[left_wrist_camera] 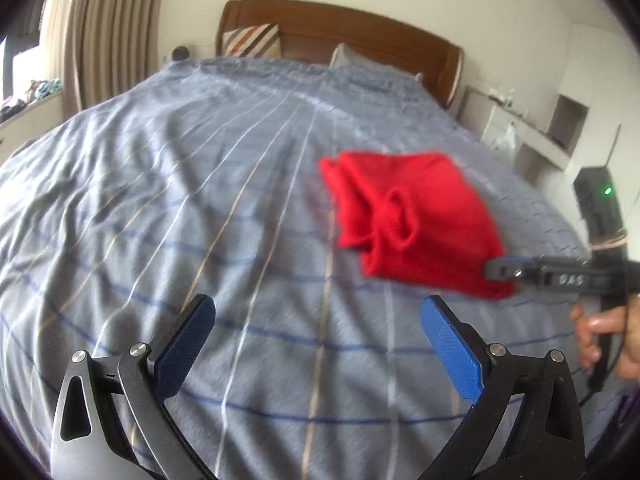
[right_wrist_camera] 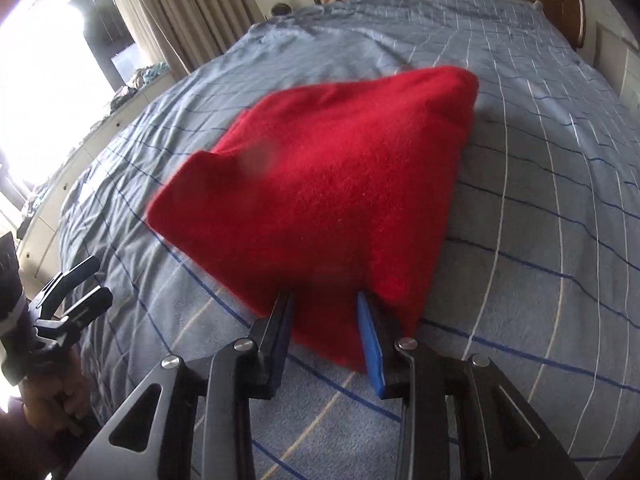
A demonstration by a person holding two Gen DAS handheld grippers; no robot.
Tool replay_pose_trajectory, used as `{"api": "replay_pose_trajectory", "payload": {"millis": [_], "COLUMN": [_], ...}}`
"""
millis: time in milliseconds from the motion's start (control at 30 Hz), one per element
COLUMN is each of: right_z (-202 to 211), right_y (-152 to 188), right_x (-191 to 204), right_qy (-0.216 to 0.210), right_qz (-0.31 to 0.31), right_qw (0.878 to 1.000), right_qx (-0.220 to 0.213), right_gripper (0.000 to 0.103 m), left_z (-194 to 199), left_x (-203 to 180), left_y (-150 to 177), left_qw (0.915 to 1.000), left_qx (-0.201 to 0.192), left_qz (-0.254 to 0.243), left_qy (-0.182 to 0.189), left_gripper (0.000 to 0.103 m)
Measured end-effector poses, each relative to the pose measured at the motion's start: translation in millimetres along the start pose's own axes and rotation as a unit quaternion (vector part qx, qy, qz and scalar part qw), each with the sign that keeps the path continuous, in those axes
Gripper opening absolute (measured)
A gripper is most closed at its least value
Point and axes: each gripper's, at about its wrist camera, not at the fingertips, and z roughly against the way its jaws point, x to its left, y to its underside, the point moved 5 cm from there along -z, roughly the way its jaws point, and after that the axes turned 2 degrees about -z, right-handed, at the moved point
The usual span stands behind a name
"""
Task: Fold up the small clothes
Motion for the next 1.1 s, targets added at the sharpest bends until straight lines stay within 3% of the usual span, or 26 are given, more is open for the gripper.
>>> {"api": "replay_pose_trajectory", "payload": {"millis": [33, 100, 167, 200, 267, 333, 367, 433, 533, 567, 600, 633, 667, 733, 767, 833, 900, 1033, 1100], "right_z": [14.9, 28.1, 31.4, 28.1, 22.0, -3.5, -3.5, -34.6, -61.5, -61.5, -65.3, -68.0, -64.6, -56.7, -56.7, -44.5, -13.6, 29.3, 35.8], "right_y": [-13.4, -31.1, -47.6, -54.7, -60.2, -68.3, -68.3, -70.8, -74.7, -74.7, -77.0, -79.6, -86.1, -92.3, -92.3, -97.8, -114.7, -147.0, -156.5], "right_x": [-11.4, -29.8, -49.2, -59.0, -67.8, -81.8, -81.8, -94.7, -97.9, -97.9, -94.2, -87.4, -64.1, -33.8, -33.8, -8.2, 13.2, 24.2, 11.9], "right_qy": [-0.029, -0.032, -0.043, -0.056, -0.068, -0.103, -0.103, -0.137, -0.178, -0.178, -0.169, -0.129, -0.044, 0.041, 0.041, 0.082, 0.077, 0.057, 0.035], "right_qz": [-0.032, -0.070, -0.113, -0.135, -0.156, -0.208, -0.208, -0.258, -0.309, -0.309, -0.303, -0.278, -0.190, -0.083, -0.083, -0.012, 0.022, 0.024, -0.006], "right_qw": [0.999, 0.996, 0.991, 0.987, 0.984, 0.972, 0.972, 0.956, 0.934, 0.934, 0.938, 0.952, 0.980, 0.995, 0.995, 0.994, 0.991, 0.986, 0.988], "right_qx": [-0.021, -0.052, -0.062, -0.059, -0.050, -0.032, -0.032, -0.021, -0.026, -0.026, -0.027, -0.024, -0.032, -0.047, -0.047, -0.069, -0.111, -0.156, -0.148], "right_gripper": [0.043, 0.060, 0.063, 0.063, 0.064, 0.064, 0.064, 0.065, 0.064, 0.056, 0.038, 0.036, 0.034, 0.032, 0.031, 0.030, 0.030, 0.030, 0.033], "left_z": [-3.7, -26.6, -64.4, -86.7, -125.4, -152.3, -160.3, -175.6, -183.6, -183.3, -183.9, -184.8, -185.9, -181.9, -176.3, -161.7, -139.9, -107.3, -106.7], "left_x": [-7.8, -21.2, -29.6, -31.7, -25.5, -13.9, -7.8, -2.3, -9.6, -13.1, -15.8, -18.8, -22.3, -23.5, -24.8, -27.1, -32.2, -44.7, -44.5], "left_y": [-18.1, -49.4, -69.4, -74.6, -76.8, -74.0, -71.0, -68.0, -67.2, -67.3, -66.4, -65.0, -61.5, -61.5, -63.3, -74.0, -92.6, -135.1, -143.6], "left_qw": [0.9996, 0.9950, 0.9872, 0.9851, 0.9870, 0.9849, 0.9832, 0.9762, 0.9701, 0.9694, 0.9698, 0.9697, 0.9671, 0.9704, 0.9728, 0.9776, 0.9828, 0.9888, 0.9915], "left_qx": [0.004, 0.033, 0.074, 0.097, 0.132, 0.159, 0.172, 0.202, 0.217, 0.216, 0.215, 0.217, 0.223, 0.209, 0.200, 0.177, 0.146, 0.093, 0.087], "left_qz": [0.001, 0.016, 0.037, 0.040, 0.032, 0.033, 0.038, 0.051, 0.052, 0.050, 0.045, 0.039, 0.040, 0.044, 0.039, 0.029, 0.016, -0.007, -0.011], "left_qy": [0.026, 0.093, 0.136, 0.136, 0.086, 0.059, 0.050, 0.061, 0.095, 0.106, 0.106, 0.105, 0.116, 0.112, 0.111, 0.110, 0.112, 0.117, 0.096], "left_gripper": [0.103, 0.103, 0.103, 0.102, 0.102, 0.102, 0.102, 0.102, 0.102, 0.098, 0.089, 0.052, 0.029, 0.023, 0.021, 0.020, 0.020, 0.021, 0.037]}}
